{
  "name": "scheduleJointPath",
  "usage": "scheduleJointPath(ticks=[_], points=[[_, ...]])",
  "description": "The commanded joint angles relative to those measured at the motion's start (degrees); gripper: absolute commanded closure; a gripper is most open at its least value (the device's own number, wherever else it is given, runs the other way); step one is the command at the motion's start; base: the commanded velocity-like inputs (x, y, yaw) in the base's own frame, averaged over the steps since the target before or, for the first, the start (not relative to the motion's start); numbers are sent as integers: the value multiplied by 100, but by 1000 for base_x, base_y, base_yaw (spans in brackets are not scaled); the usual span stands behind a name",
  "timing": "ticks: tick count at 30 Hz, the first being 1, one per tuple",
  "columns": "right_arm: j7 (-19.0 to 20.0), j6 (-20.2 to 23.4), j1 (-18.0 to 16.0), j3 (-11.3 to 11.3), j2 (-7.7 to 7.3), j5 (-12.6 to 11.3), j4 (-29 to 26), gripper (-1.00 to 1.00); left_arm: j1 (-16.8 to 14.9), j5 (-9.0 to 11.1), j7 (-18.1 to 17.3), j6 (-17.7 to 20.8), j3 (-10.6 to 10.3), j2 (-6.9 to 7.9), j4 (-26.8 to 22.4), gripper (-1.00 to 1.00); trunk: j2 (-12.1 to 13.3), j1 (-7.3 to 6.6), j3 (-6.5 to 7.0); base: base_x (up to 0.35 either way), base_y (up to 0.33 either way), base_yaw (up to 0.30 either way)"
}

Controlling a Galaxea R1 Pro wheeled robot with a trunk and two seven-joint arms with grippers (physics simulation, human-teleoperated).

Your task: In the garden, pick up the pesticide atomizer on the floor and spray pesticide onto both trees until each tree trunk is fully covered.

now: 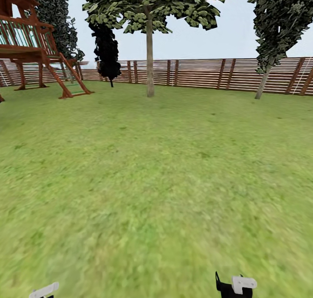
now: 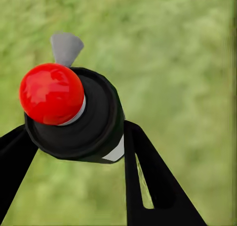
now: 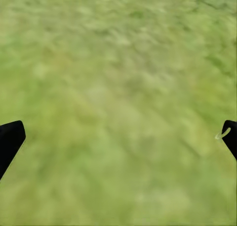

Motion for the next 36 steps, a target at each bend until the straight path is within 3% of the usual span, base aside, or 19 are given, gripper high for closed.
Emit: scheduleJointPath(ticks=[1, 26, 36], points=[[-31, -19, -5, -28, -2, 64, 8, -100, -2, -12, 3, -16, 27, -1, 1, 100, -2, 3, -5, 340, 0, 0], [-25, -27, -5, -30, 1, 59, 8, -100, -1, -11, 3, -16, 28, -1, 1, 100, -2, 3, -5, 340, 0, 0], [-18, -27, -5, -32, 2, 59, 8, -100, -1, -10, 3, -16, 28, -1, -2, 100, -2, 3, 24, 340, 0, -123]])
